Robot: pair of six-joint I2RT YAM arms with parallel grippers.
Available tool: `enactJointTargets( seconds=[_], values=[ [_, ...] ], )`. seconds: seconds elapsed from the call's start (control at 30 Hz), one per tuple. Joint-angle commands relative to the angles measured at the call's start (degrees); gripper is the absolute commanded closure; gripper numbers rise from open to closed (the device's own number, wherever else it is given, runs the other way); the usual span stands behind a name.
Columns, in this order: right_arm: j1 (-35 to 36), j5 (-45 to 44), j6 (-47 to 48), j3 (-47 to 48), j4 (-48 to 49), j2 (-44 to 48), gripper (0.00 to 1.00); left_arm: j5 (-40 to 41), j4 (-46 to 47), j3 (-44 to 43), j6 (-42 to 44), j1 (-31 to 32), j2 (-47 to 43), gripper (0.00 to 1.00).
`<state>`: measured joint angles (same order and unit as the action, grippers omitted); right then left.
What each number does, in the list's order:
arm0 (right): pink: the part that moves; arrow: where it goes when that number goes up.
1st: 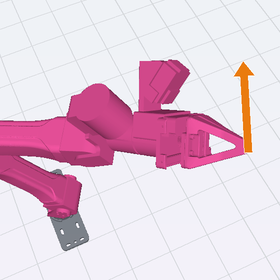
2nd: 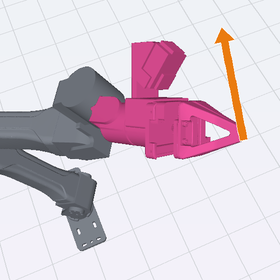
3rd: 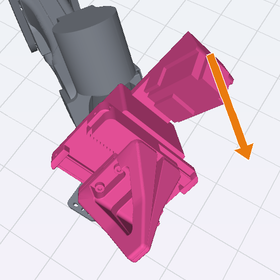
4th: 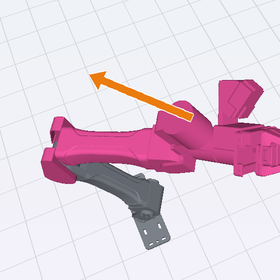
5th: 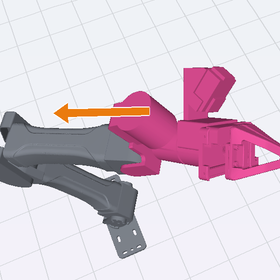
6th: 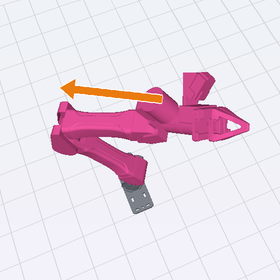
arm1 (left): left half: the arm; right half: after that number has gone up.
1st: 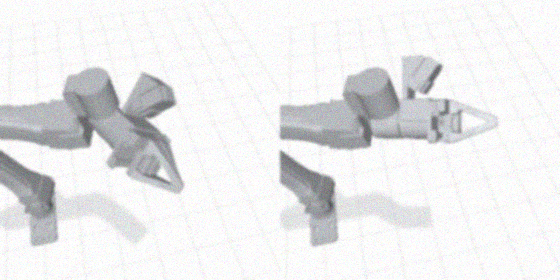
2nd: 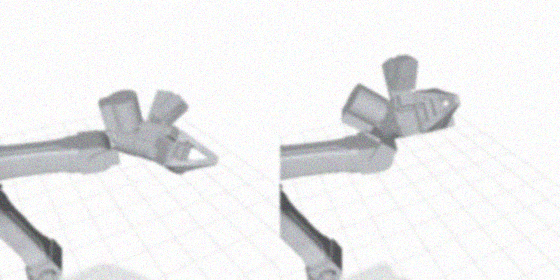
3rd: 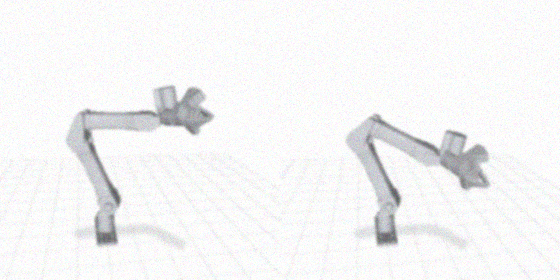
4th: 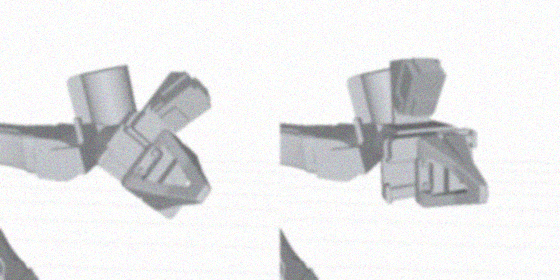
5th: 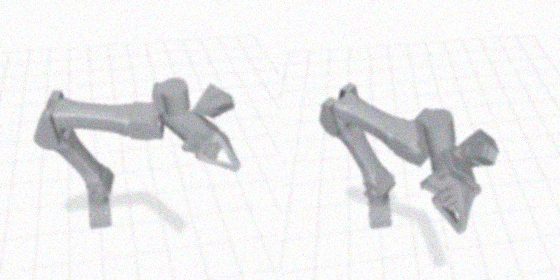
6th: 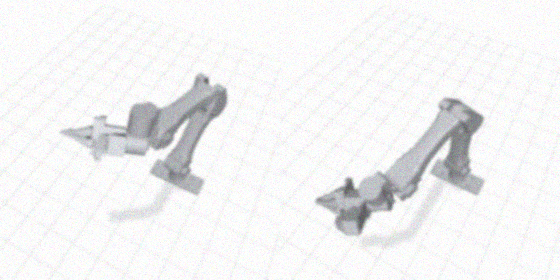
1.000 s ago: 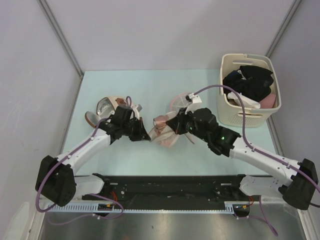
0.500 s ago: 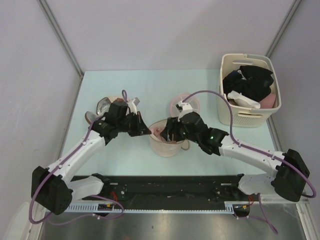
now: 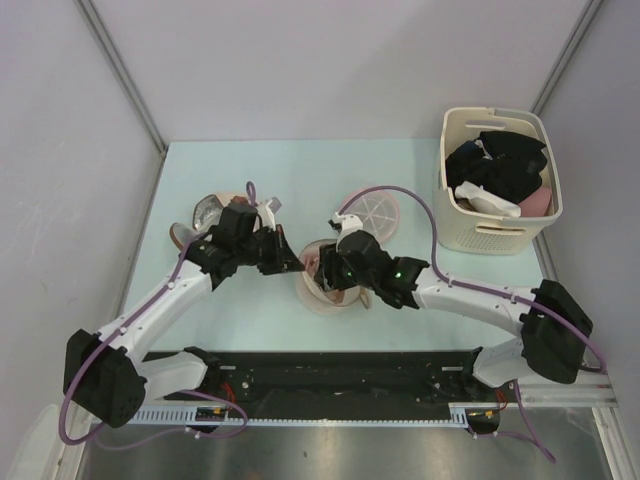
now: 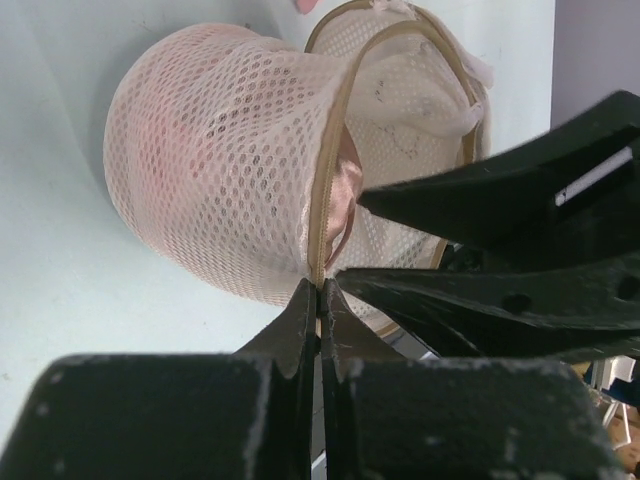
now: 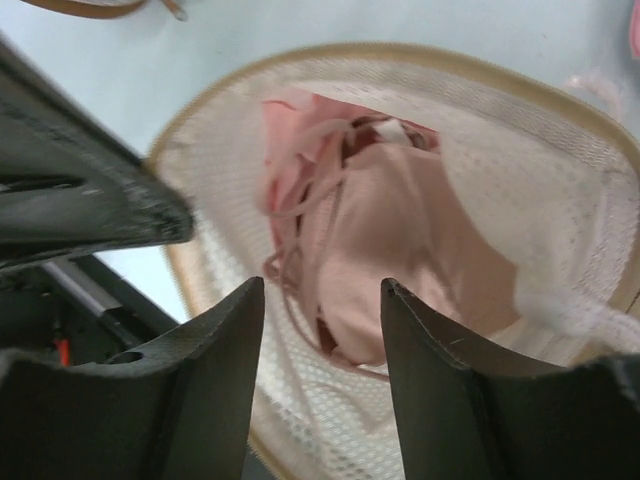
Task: Unzip the laundry bag and remove the bra
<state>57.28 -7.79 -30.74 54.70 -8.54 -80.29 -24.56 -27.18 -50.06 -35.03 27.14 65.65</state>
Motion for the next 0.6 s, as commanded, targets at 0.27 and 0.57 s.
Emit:
enactJointTargets(
  seconds=[0.27,0.57],
  values=[
    [0.1,-6.2,-0.3,2.6,-1.3,-12.9,0.42,-2.3,2.1,1.2,-0.5,0.4,-0.7,1.0],
    [0.9,-5.0,6.2,2.6,3.6,2.2,1.0,-1.8,1.4,1.5,0.1,0.4,-1.7,1.0]
  ],
)
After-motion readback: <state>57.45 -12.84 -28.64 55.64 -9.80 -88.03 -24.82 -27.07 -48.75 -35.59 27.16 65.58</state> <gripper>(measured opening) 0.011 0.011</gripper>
